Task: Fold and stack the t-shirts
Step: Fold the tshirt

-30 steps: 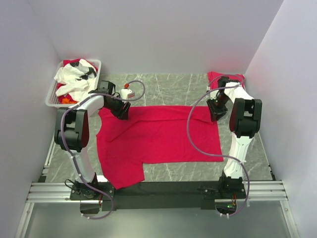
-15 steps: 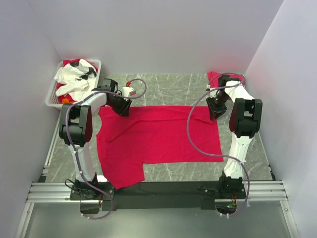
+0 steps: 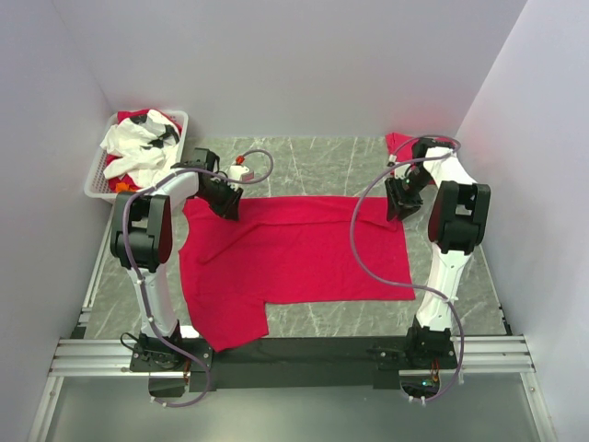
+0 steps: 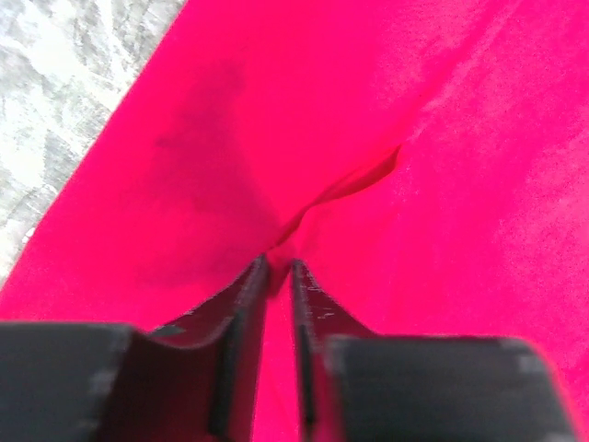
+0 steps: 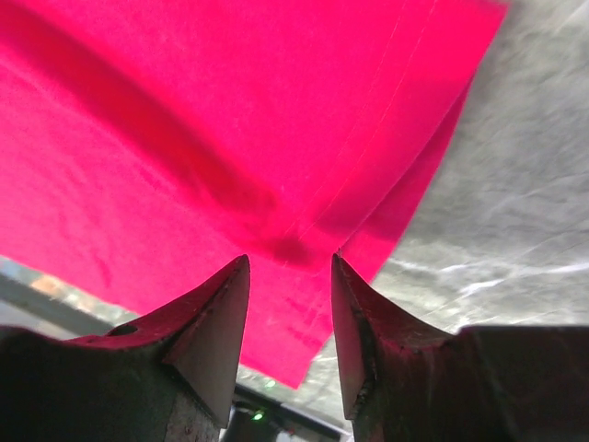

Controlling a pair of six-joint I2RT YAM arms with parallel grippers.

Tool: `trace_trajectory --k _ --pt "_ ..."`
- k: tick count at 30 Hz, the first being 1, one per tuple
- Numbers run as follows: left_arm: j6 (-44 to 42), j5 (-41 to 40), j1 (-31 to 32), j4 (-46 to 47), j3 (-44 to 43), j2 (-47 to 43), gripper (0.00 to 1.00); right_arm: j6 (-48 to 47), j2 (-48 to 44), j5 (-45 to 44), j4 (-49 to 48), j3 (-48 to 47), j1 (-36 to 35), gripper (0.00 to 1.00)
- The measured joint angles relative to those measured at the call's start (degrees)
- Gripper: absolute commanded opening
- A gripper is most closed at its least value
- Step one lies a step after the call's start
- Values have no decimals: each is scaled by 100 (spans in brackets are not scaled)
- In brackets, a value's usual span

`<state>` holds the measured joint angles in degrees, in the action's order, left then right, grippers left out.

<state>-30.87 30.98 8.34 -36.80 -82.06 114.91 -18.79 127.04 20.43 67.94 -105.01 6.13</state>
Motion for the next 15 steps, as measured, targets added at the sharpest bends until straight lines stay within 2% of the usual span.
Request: trace_trajectory --k 1,6,15 --pt "-9 13 0 -13 -2 0 12 26 7 44 39 0 13 49" --pt "-24 68 0 -72 -4 0 1 214 7 184 103 48 24 49" --pt "-59 83 0 -164 -4 -81 1 610 46 205 129 280 120 50"
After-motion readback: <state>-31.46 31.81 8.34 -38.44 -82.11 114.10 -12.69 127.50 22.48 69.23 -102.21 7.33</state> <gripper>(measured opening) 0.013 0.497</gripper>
